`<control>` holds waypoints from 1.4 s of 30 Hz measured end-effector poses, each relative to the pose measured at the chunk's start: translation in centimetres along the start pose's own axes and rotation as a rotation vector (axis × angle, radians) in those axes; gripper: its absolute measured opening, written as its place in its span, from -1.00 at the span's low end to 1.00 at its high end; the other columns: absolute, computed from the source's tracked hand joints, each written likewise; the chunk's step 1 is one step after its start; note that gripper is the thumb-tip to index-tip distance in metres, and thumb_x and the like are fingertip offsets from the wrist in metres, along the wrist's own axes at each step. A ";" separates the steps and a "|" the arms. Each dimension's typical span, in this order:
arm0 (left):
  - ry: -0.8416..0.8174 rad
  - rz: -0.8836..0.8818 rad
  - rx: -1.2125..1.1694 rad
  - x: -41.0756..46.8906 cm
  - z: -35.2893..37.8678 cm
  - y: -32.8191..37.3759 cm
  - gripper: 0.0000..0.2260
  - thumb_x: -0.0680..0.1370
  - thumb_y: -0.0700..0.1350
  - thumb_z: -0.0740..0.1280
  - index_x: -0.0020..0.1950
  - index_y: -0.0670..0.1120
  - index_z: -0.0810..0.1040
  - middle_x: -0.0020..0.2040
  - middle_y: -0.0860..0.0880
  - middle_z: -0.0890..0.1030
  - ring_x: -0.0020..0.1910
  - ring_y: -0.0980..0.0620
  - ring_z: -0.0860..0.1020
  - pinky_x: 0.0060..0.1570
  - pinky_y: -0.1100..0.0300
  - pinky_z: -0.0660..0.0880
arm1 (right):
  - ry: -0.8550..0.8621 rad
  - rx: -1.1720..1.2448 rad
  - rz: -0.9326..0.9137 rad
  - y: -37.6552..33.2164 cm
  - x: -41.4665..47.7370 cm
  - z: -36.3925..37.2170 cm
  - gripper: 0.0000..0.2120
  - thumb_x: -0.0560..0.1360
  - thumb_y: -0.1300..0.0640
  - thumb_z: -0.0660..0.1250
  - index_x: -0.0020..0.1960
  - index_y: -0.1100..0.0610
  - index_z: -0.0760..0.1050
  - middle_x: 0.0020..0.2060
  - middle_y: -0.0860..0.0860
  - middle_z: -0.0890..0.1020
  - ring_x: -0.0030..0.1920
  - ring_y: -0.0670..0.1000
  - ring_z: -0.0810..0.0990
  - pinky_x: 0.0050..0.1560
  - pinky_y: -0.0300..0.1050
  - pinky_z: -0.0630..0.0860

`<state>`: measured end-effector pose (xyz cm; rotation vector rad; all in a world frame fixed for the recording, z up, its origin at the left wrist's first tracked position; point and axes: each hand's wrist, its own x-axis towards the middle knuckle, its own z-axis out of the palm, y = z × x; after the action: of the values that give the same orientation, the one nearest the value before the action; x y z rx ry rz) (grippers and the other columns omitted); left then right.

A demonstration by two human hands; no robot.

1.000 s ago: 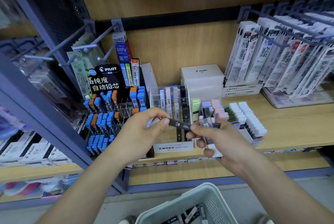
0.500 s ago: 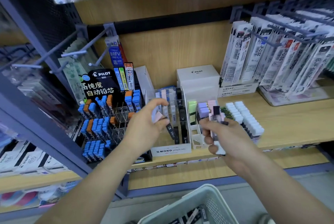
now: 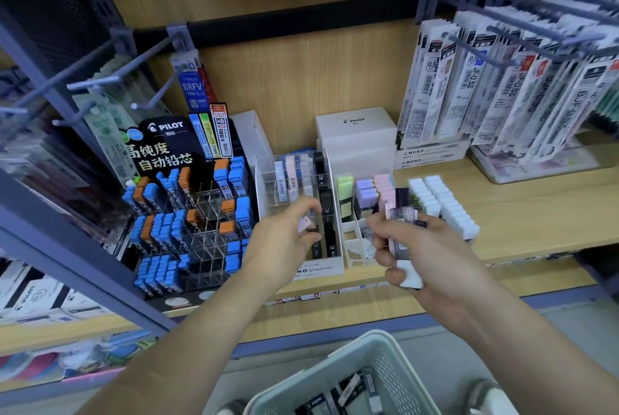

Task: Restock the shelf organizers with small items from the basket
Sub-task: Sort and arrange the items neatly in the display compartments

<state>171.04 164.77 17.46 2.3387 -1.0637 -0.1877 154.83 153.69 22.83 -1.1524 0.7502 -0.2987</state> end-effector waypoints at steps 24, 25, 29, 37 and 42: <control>0.020 -0.384 -1.442 -2.2 -2.5 6.1 -0.74 0.66 -0.20 0.12 0.27 0.06 0.43 -0.22 -0.11 0.61 -0.38 0.01 0.46 -0.39 0.17 0.39 | -0.116 0.011 0.026 2.2 0.0 3.4 -0.78 0.45 0.15 0.47 0.03 0.23 0.56 -0.26 0.08 0.65 -0.47 -0.05 0.37 -0.54 -0.24 0.29; 0.042 -0.392 -1.465 -2.3 -2.5 6.3 -0.75 0.66 -0.20 0.12 0.27 0.02 0.44 -0.24 -0.09 0.60 -0.36 0.01 0.47 -0.39 0.18 0.39 | -0.108 0.016 0.004 2.3 0.1 3.7 -0.83 0.45 0.16 0.47 -0.02 0.21 0.57 -0.25 0.09 0.65 -0.48 -0.05 0.37 -0.55 -0.24 0.29; 0.110 -0.390 -1.438 -2.7 -2.3 6.7 -0.81 0.65 -0.20 0.12 0.14 -0.10 0.52 -0.23 -0.05 0.62 -0.20 0.01 0.55 -0.31 0.18 0.46 | -0.067 0.022 -0.039 2.6 0.4 4.3 -0.92 0.45 0.23 0.47 -0.12 0.18 0.57 -0.25 0.14 0.65 -0.49 -0.04 0.40 -0.56 -0.25 0.28; 0.081 -0.393 -1.198 -2.2 -3.1 5.2 -0.80 0.66 -0.16 0.14 0.09 -0.10 0.56 -0.16 -0.06 0.67 -0.24 0.00 0.50 -0.27 0.12 0.44 | 0.011 0.069 0.010 2.2 0.6 4.4 -0.93 0.49 0.24 0.40 -0.11 0.26 0.56 -0.33 0.12 0.55 -0.48 -0.02 0.37 -0.57 -0.23 0.24; -0.043 -0.379 -1.118 -1.6 -4.6 3.3 -0.86 0.60 -0.20 0.25 0.07 -0.15 0.59 -0.25 -0.05 0.58 -0.42 0.11 0.33 -0.52 0.34 0.21 | 0.002 0.195 0.070 1.6 0.6 3.7 -0.90 0.51 0.25 0.37 -0.16 0.25 0.56 -0.41 0.07 0.53 -0.49 -0.04 0.34 -0.58 -0.27 0.20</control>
<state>169.36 166.14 22.94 1.4570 -0.3213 -0.7536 157.46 156.61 21.91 -0.9404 0.7444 -0.3077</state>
